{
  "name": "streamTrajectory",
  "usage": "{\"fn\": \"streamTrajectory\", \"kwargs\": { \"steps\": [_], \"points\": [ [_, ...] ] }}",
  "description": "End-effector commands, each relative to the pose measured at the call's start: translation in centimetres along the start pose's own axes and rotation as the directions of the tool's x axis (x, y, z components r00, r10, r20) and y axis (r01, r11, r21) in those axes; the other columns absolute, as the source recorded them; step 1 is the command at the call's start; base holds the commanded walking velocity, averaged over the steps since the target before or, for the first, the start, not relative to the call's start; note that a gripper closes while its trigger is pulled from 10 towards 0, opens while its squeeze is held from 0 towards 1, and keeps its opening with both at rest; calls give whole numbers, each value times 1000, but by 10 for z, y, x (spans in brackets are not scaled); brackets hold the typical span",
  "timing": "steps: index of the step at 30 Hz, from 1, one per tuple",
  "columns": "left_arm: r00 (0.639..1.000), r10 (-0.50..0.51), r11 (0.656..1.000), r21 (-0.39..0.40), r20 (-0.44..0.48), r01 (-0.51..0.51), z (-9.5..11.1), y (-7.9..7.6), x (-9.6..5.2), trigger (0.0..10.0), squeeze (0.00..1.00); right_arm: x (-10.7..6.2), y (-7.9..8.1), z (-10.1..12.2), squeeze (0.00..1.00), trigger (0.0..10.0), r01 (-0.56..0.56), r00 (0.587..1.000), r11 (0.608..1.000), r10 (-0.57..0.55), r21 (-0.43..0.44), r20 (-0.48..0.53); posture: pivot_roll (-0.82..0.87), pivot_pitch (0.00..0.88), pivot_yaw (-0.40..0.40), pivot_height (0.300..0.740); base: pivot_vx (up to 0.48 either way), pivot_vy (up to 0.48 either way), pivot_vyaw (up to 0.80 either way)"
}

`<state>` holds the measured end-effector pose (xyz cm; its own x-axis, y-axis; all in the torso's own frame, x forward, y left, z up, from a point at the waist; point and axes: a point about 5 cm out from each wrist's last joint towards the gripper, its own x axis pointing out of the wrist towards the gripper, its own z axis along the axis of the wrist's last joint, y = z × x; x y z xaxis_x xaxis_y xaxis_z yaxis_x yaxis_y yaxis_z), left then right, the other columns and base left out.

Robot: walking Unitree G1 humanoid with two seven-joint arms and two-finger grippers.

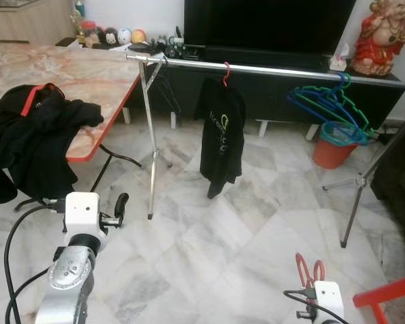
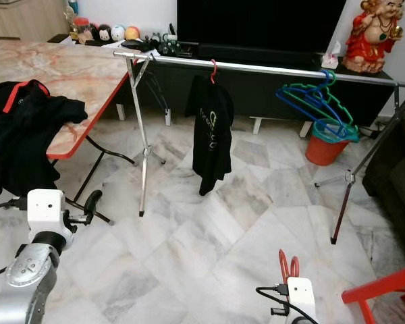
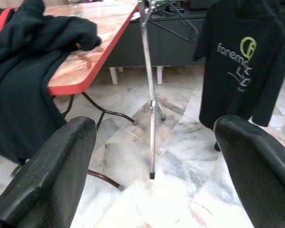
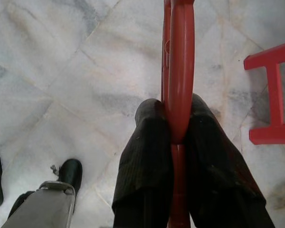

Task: Hang hanger

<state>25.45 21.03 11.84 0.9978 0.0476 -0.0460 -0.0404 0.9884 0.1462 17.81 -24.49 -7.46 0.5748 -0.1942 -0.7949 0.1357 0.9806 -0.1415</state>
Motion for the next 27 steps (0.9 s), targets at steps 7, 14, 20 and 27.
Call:
{"fn": "streamTrajectory", "kwargs": {
  "steps": [7,14,20,27],
  "points": [
    [956,-279,953,99,-89,287,-7,-20,6,10000,0,1,3,10,0,10000,-78,996,986,84,-149,36,88,0,-86,740,0,0,0],
    [849,-511,825,201,-135,528,3,-36,9,10000,0,2,6,15,0,10000,-127,990,908,138,-399,-3,71,0,-84,740,0,0,0],
    [682,-699,646,219,-214,731,6,-55,3,10000,0,2,11,19,0,10000,-208,975,780,215,-590,-59,64,0,-86,740,0,0,0],
    [557,-790,517,210,-256,830,11,-65,-5,10000,0,-8,-17,120,0,10000,-278,908,669,417,-689,40,56,0,-86,740,0,0,0]
  ]
}}
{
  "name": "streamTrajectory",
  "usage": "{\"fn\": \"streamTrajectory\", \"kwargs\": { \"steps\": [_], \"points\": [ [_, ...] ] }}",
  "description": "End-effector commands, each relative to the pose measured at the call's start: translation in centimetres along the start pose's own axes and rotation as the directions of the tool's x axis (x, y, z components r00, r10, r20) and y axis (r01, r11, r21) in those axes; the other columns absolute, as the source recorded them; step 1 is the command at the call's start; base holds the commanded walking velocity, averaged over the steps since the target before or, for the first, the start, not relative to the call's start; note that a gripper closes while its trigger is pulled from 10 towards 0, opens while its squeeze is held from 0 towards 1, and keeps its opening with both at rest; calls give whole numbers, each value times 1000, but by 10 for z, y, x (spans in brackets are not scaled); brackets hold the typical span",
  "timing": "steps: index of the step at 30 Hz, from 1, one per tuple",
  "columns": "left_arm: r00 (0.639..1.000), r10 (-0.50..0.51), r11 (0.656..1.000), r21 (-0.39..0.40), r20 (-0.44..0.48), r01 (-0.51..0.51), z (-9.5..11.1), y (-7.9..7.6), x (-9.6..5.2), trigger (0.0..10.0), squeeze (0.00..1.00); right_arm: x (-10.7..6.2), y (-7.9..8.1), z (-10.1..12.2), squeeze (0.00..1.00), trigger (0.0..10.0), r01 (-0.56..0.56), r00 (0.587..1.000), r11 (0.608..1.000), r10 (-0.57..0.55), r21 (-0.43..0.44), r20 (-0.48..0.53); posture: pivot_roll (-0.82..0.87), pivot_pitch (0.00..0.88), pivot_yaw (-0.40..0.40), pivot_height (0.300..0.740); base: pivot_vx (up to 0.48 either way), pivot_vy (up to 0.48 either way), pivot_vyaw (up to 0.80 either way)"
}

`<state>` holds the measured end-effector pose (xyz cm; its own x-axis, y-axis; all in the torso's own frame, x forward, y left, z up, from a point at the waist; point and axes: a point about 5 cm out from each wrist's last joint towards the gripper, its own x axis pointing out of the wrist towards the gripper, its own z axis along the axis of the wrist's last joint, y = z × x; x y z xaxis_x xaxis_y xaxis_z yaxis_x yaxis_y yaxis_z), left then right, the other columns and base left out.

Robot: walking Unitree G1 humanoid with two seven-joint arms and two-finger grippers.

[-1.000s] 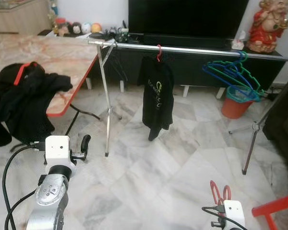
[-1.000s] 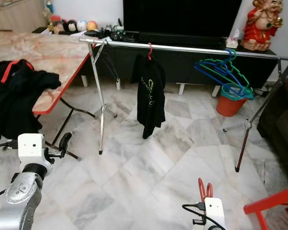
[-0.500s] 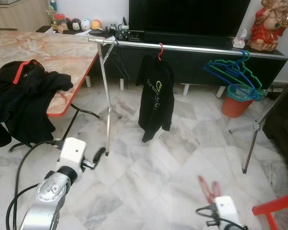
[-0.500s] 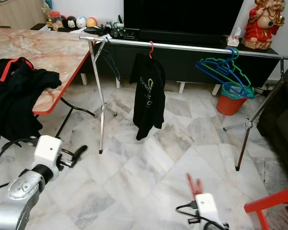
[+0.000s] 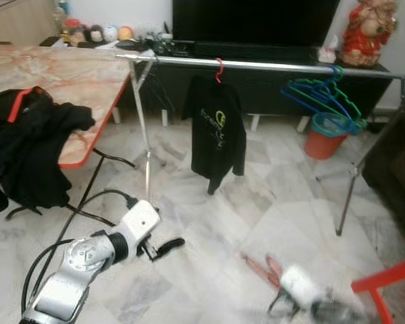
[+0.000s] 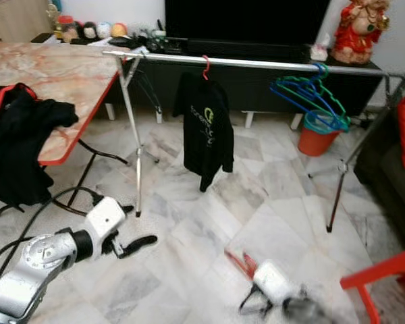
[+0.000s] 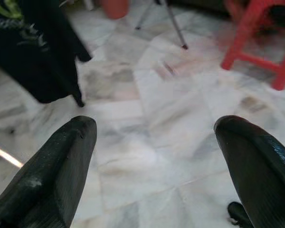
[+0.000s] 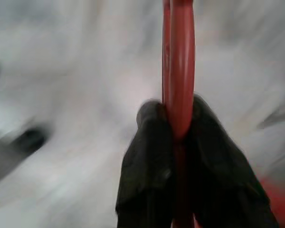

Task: Hang hanger

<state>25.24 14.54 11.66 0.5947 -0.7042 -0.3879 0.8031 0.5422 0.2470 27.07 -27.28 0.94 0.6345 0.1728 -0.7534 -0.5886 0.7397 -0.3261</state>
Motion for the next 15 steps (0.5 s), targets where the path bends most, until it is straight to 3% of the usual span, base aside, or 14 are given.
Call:
{"fn": "streamTrajectory", "kwargs": {
  "steps": [1,7,9,15],
  "points": [
    [1000,-30,1000,10,3,30,5,1,0,10000,0,0,5,4,0,10000,-79,996,996,80,-29,28,51,0,-87,740,0,0,0],
    [999,-48,999,25,5,48,8,1,2,10000,0,-7,-4,15,0,10000,-162,984,981,168,-106,51,49,0,-90,740,0,0,0],
    [998,-64,998,27,18,64,12,1,3,10000,0,-12,-2,27,0,10000,-275,954,945,291,-179,71,45,0,-91,740,0,0,0],
    [985,-165,986,18,41,164,18,-9,6,10000,0,-24,4,48,0,10000,-379,888,888,428,-260,166,44,0,-99,740,0,0,0]
  ]
}}
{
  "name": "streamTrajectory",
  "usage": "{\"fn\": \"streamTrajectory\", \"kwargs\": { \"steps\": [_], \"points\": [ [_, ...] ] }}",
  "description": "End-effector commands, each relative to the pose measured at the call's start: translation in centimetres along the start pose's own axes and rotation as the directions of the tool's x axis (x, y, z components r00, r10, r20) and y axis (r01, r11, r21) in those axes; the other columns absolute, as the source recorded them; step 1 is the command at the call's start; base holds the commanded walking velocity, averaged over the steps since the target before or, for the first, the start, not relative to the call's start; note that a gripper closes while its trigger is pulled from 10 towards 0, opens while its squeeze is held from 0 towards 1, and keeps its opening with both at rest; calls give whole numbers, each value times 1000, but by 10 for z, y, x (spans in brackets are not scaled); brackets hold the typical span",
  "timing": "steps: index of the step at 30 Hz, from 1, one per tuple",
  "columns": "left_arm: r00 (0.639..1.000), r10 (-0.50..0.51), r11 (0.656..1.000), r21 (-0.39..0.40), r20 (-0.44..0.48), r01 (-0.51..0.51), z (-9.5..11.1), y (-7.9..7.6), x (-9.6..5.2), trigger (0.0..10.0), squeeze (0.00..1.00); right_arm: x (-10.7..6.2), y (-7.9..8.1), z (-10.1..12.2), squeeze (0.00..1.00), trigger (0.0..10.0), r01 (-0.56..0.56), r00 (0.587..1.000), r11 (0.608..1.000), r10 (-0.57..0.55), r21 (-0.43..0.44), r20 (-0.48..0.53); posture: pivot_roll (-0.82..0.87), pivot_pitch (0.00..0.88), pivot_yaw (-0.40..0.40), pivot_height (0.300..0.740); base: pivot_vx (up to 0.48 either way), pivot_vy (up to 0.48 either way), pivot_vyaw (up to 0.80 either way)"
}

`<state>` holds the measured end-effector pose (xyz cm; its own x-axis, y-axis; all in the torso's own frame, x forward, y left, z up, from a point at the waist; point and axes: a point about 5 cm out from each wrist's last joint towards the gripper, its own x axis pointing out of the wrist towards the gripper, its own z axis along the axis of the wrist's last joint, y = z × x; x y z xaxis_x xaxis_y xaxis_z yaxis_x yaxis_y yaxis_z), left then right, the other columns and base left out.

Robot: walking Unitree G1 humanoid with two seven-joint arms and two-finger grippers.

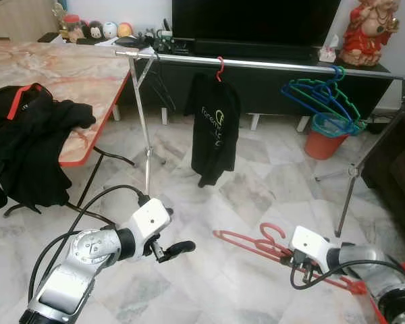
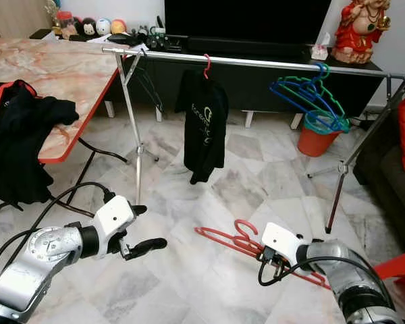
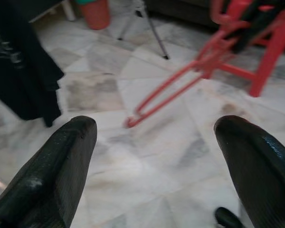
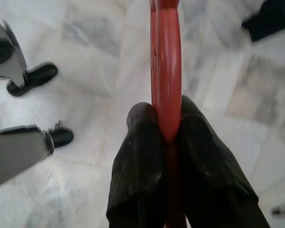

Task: Hang hanger

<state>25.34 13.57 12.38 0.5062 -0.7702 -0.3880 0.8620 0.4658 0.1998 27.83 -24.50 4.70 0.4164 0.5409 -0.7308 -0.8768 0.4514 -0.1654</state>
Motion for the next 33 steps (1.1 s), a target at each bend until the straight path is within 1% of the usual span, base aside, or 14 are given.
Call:
{"fn": "streamTrajectory", "kwargs": {
  "steps": [1,2,4,5,8,9,10,11,18,29,30,31,32,33],
  "points": [
    [993,-120,992,35,5,120,8,-11,5,10000,0,-5,4,14,0,10000,-79,994,996,81,-32,77,43,0,-103,740,0,0,0],
    [993,-120,992,35,5,120,8,-11,5,10000,0,-5,4,14,0,10000,-79,994,996,81,-32,77,43,0,-103,740,0,0,0],
    [986,-166,985,39,2,165,10,-15,7,10000,0,-5,7,21,0,10000,-112,987,992,117,-51,113,44,0,-105,740,0,0,0],
    [978,-209,977,40,6,209,13,-18,10,10000,0,-7,10,32,0,10000,-135,976,988,145,-70,165,43,0,-107,740,0,0,0],
    [974,-224,974,42,18,223,15,-20,13,10000,0,-9,12,41,0,10000,-145,966,986,160,-85,201,36,0,-107,740,0,0,0],
    [973,-227,973,43,47,225,19,-21,21,10000,0,-9,16,55,0,10000,-151,950,984,172,-99,262,30,0,-107,740,0,0,0],
    [973,-227,973,43,47,225,19,-21,21,10000,0,-9,16,55,0,10000,-151,950,984,172,-99,262,30,0,-107,740,0,0,0],
    [970,-234,972,40,62,232,21,-22,26,10000,0,-9,21,61,0,10000,-175,940,977,202,-120,276,27,0,-109,740,0,0,0],
    [956,-282,958,65,77,278,27,-29,37,10000,0,-8,37,71,0,10000,-256,923,948,297,-187,244,32,0,-121,740,0,0,0],
    [942,-333,939,98,32,329,26,-30,40,9922,0,-8,43,81,0,10000,-280,917,934,329,-223,225,30,0,-127,740,0,0,0],
    [941,-336,938,101,26,332,25,-30,40,6353,0,-8,43,81,0,10000,-280,917,933,330,-225,223,30,0,-127,740,0,0,0],
    [941,-338,937,102,22,335,25,-30,40,6353,0,-9,43,81,0,10000,-281,918,933,330,-225,221,30,0,-127,740,0,0,0],
    [941,-339,936,104,17,335,24,-30,40,4314,0,-9,43,81,0,10000,-281,918,933,329,-225,220,29,0,-126,740,0,0,0],
    [941,-339,936,104,17,335,24,-30,40,4314,0,-9,43,81,0,10000,-281,918,933,329,-225,220,29,0,-126,740,0,0,0]
  ]
}}
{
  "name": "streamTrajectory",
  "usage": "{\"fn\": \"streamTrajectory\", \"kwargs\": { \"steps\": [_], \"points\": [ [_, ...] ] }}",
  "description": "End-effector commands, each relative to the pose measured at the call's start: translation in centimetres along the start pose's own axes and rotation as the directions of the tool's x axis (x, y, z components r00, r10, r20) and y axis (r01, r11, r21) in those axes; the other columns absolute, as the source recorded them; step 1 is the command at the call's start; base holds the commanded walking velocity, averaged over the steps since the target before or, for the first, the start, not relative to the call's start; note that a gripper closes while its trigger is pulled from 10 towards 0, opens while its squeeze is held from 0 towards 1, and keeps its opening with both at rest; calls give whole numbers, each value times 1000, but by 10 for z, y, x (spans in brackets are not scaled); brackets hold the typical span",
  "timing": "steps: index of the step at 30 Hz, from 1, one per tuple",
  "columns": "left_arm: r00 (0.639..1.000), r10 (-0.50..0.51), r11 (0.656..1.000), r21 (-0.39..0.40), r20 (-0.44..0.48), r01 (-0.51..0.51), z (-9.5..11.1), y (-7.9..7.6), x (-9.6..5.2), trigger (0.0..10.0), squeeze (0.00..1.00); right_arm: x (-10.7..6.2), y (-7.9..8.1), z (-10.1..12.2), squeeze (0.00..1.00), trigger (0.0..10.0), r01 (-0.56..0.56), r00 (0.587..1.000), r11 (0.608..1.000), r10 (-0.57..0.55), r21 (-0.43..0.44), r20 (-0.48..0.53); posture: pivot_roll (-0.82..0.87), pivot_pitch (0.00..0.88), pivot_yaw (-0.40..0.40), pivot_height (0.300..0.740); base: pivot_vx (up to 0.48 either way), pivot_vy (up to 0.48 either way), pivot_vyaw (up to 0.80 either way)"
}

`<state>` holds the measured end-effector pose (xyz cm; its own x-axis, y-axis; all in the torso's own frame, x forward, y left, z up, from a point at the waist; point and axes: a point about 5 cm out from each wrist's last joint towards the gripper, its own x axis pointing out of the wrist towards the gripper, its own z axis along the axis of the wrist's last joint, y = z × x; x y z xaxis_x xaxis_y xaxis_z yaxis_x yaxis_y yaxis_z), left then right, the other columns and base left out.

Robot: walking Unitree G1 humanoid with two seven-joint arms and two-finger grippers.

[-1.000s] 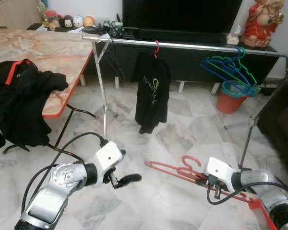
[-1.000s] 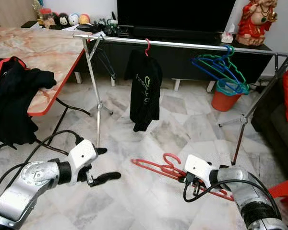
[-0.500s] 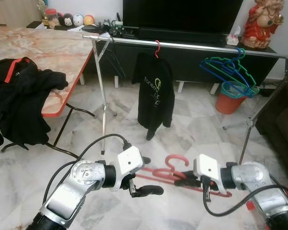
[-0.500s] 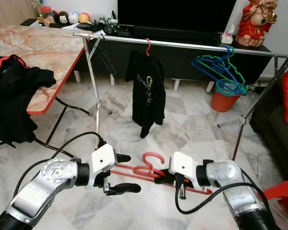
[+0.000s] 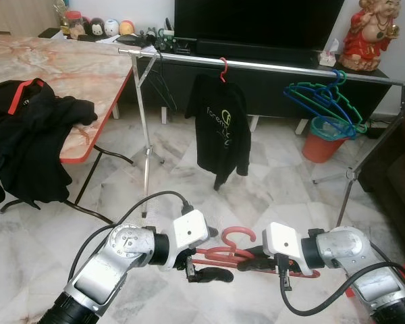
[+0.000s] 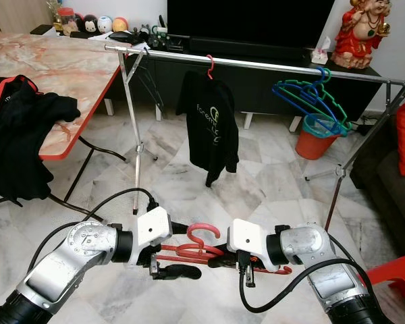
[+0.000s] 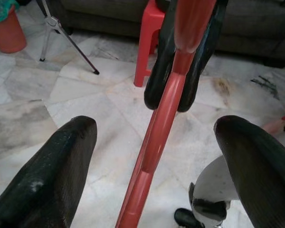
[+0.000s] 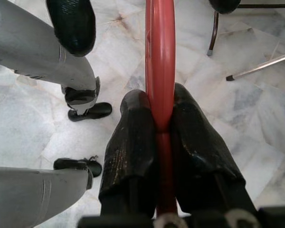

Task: Hang hanger

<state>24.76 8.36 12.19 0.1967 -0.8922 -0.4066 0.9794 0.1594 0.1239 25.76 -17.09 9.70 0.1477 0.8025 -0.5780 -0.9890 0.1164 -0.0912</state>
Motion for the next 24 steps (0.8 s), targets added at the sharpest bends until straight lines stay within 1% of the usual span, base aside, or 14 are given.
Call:
{"fn": "streamTrajectory", "kwargs": {
  "steps": [1,2,5,13,24],
  "points": [
    [999,-19,999,49,-29,20,2,1,2,2039,0,-3,1,3,0,10000,2,1000,1000,-2,-13,-7,26,0,-125,740,0,0,0],
    [999,-23,998,51,-30,25,2,0,3,0,0,-2,1,4,0,10000,1,1000,1000,-1,-17,-9,28,0,-125,740,0,0,0],
    [999,-24,998,54,-28,26,3,1,3,0,0,-1,3,7,0,10000,-7,1000,1000,7,-19,-2,28,0,-124,740,0,0,0],
    [999,-27,997,69,-44,30,2,2,3,0,0,1,0,11,0,10000,8,1000,1000,-7,-27,10,30,0,-122,740,0,0,0],
    [998,-46,996,76,-48,50,3,1,4,0,0,0,-1,15,0,10000,6,1000,999,-5,-35,21,25,0,-120,740,0,0,0]
  ]
}}
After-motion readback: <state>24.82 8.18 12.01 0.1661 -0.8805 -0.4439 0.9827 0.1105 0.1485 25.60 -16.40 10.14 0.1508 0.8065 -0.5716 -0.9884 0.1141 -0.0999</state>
